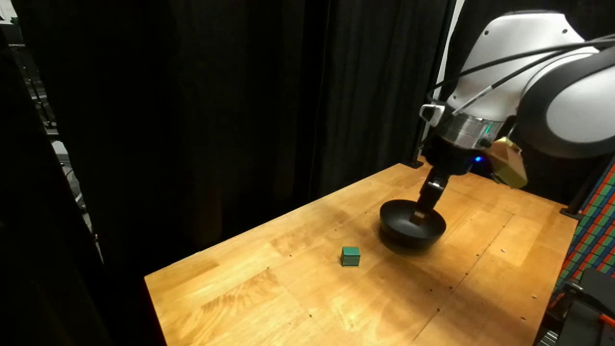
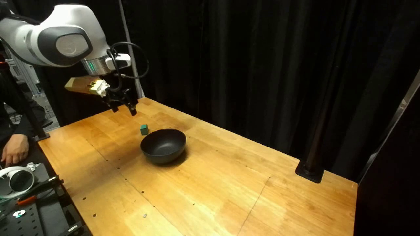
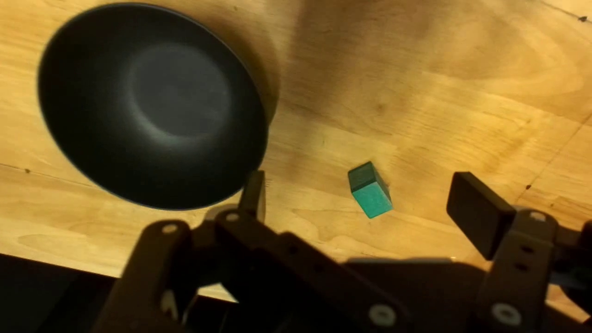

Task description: Place the block inside the bowl

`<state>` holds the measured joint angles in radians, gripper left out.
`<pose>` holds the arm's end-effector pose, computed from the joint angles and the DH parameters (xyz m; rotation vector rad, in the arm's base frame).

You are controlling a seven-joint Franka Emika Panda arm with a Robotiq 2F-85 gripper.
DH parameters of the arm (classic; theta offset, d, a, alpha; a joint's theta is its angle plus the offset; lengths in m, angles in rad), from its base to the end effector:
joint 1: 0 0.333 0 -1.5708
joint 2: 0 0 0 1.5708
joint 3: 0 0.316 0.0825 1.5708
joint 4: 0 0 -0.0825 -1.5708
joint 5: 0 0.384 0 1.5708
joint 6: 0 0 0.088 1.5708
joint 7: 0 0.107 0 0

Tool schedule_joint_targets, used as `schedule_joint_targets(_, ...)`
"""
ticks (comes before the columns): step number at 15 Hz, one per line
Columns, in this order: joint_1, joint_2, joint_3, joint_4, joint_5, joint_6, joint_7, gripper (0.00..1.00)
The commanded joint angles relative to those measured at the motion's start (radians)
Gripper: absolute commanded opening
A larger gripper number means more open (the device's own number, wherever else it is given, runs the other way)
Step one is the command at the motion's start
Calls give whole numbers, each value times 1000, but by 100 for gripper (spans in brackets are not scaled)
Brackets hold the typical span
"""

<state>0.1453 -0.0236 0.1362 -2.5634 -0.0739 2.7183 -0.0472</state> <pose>0.4469 0.1319 0.2912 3.0503 0.6082 0.2830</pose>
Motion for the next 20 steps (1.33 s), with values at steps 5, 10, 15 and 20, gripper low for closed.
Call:
schedule_joint_targets(5, 50, 340, -1, 165, -65, 264, 78, 100)
schedule_joint_targets(10, 106, 485, -47, 244, -105, 383, 38, 100)
schedule_joint_targets(15, 174, 576, -117, 304, -113, 422, 37, 100)
schedule_joint_targets(20, 290, 607, -235, 321, -125, 463, 38, 50)
